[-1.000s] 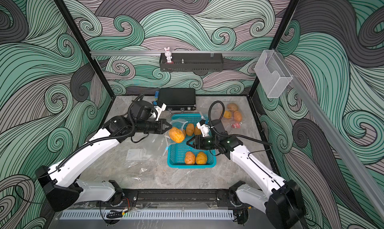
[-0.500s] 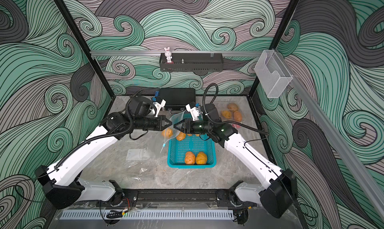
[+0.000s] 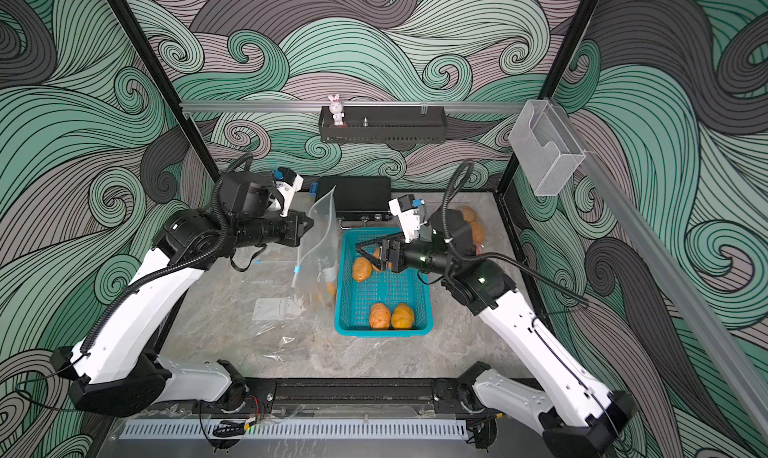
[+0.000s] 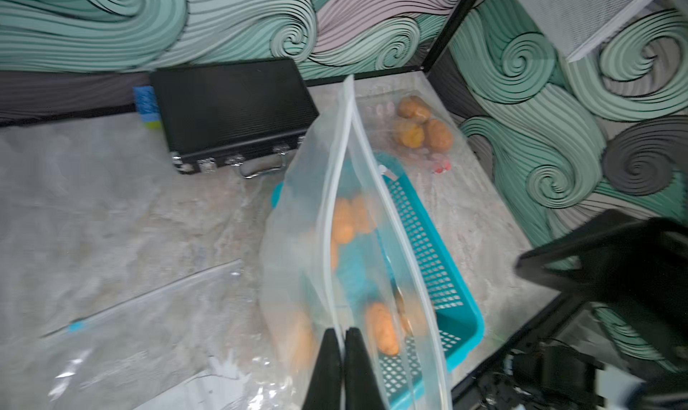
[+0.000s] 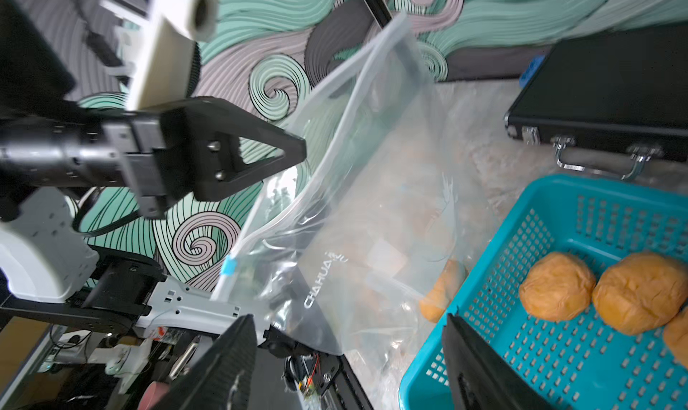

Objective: Put the potatoes into a zipper bag and zip it
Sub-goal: Pick up the potato from the basket.

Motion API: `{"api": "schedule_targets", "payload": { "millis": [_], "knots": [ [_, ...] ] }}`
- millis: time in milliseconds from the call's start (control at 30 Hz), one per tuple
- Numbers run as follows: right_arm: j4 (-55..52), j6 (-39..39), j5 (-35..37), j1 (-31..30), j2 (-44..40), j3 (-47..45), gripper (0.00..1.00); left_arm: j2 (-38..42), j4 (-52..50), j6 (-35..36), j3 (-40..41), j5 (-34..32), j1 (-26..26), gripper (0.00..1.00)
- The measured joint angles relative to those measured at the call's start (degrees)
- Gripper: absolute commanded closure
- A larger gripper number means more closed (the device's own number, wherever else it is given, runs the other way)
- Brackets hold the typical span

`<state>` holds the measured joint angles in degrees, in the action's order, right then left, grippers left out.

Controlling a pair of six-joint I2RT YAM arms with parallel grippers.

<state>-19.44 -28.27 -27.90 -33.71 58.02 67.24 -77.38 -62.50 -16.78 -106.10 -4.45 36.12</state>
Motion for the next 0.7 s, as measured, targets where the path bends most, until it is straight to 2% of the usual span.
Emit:
{"api": "schedule_targets", "payload": {
  "millis": [100,167,267,367,500,700],
  "knots": [
    [1.51,-0.28,2.40,1.97,-1.55,-2.40,0.23,-0.11,-4.26,3.78,-3.41,-7.69,-0.87,1.00],
    [1.88,-1.29,3.63,3.61,0.74,-4.15,0.25,-0.59,-7.10,5.95,-5.49,-12.70,-1.60,1.00],
    [1.31,-2.95,4.52,4.94,8.09,-5.53,0.28,-1.31,-9.38,8.37,-5.99,-18.73,-2.69,1.00],
    [0.98,-4.57,4.79,5.11,16.87,-6.10,0.28,-1.42,-9.35,9.64,-3.37,-21.38,-3.98,1.00],
    [2.29,-7.08,4.92,4.87,26.14,-7.37,0.29,-1.40,-5.95,9.66,3.89,-17.66,-5.40,1.00],
    [5.60,-10.99,5.01,3.61,37.16,-7.72,0.28,-2.10,6.40,5.60,19.78,-3.72,-5.88,1.00]
  ]
}}
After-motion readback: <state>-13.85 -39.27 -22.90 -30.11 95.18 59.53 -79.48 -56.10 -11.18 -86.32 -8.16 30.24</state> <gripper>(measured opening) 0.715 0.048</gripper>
